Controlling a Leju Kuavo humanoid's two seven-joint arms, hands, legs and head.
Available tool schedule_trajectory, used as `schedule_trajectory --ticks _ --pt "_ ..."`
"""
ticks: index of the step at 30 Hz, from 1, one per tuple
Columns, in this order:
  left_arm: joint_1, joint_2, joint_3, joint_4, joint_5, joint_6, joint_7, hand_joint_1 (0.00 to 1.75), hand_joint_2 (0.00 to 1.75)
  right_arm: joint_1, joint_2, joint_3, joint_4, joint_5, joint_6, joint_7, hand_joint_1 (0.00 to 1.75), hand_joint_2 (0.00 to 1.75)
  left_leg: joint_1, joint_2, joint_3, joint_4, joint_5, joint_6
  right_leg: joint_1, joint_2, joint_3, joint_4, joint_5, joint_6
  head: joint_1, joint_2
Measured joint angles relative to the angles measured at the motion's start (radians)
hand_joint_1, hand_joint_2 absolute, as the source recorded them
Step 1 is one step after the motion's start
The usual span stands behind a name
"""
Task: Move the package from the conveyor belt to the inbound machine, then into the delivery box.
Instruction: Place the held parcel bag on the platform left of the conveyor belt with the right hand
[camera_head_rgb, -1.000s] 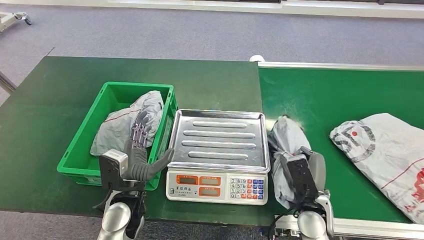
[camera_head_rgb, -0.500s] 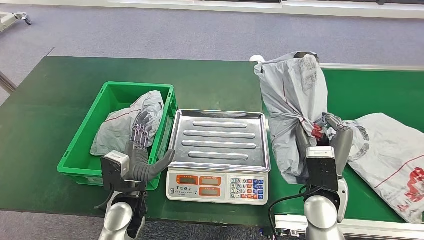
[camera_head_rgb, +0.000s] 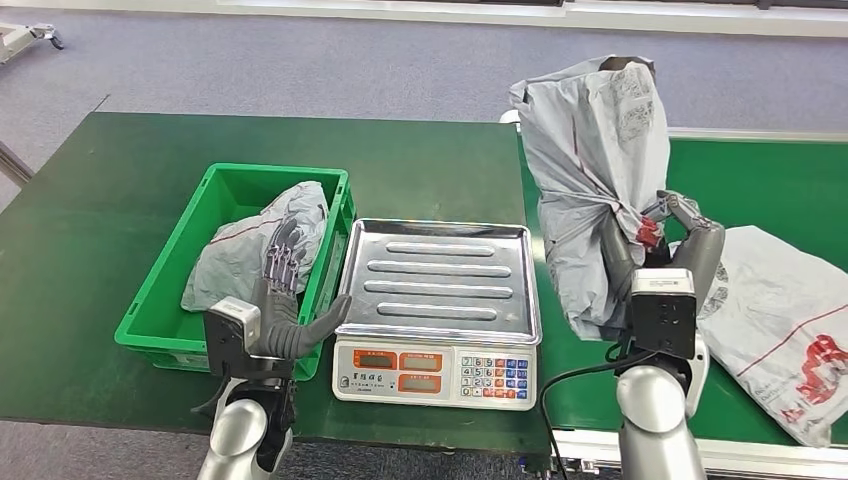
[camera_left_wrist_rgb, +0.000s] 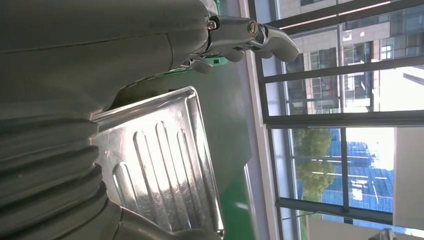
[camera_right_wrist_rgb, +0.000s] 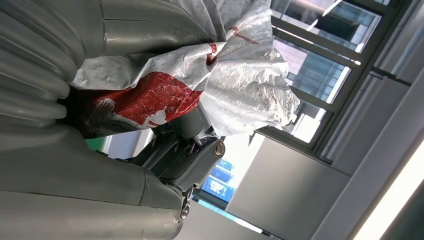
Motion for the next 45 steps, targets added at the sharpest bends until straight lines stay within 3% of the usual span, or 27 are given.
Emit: schedule_trajectory --ticks 10,13,19,23,30,45 --pt "-0.004 0.001 0.000 0.004 0.001 0.000 -0.001 0.00 1.75 -0.008 -0.009 0.010 0.000 -0.006 0.004 0.001 1.75 1.75 0.000 0.000 0.000 0.000 0.000 0.000 0.000 0.000 0.000 0.000 0.000 0.000 0.000 0.000" --pt "-0.004 0.001 0.000 0.004 0.008 0.002 -0.002 0.00 1.75 -0.026 -0.013 0.022 0.020 -0.051 0.053 0.017 1.75 1.75 0.000 0.000 -0.001 0.000 0.000 0.000 0.000 0.000 0.000 0.000 0.000 0.000 0.000 0.000" --pt "-0.011 0.001 0.000 0.010 0.012 0.003 -0.002 0.00 1.75 -0.080 -0.007 0.087 0.146 -0.112 0.130 0.029 1.75 1.75 0.000 -0.002 -0.001 0.000 0.002 -0.001 0.001 -0.001 0.000 0.000 0.000 0.000 0.000 0.000" --pt "-0.033 0.001 -0.002 0.021 0.018 0.002 0.010 0.00 1.75 -0.113 0.028 0.155 0.288 -0.122 0.166 0.039 1.75 1.75 0.000 -0.002 -0.001 0.000 0.002 -0.001 0.001 -0.001 0.000 0.000 0.000 0.000 0.000 0.000" --pt "-0.049 0.001 -0.002 0.034 0.021 0.000 0.019 0.00 1.75 -0.139 0.063 0.212 0.425 -0.136 0.169 0.037 1.75 1.75 0.000 -0.004 -0.002 0.000 0.003 -0.002 0.001 -0.002 -0.001 0.000 0.000 0.000 0.000 0.000" --pt "-0.054 0.001 -0.002 0.037 0.021 0.000 0.020 0.00 1.75 -0.151 0.072 0.233 0.478 -0.136 0.169 0.038 1.75 1.75 0.000 -0.004 -0.002 0.000 0.003 -0.002 0.001 -0.002 -0.001 0.000 0.000 0.000 0.000 0.000"
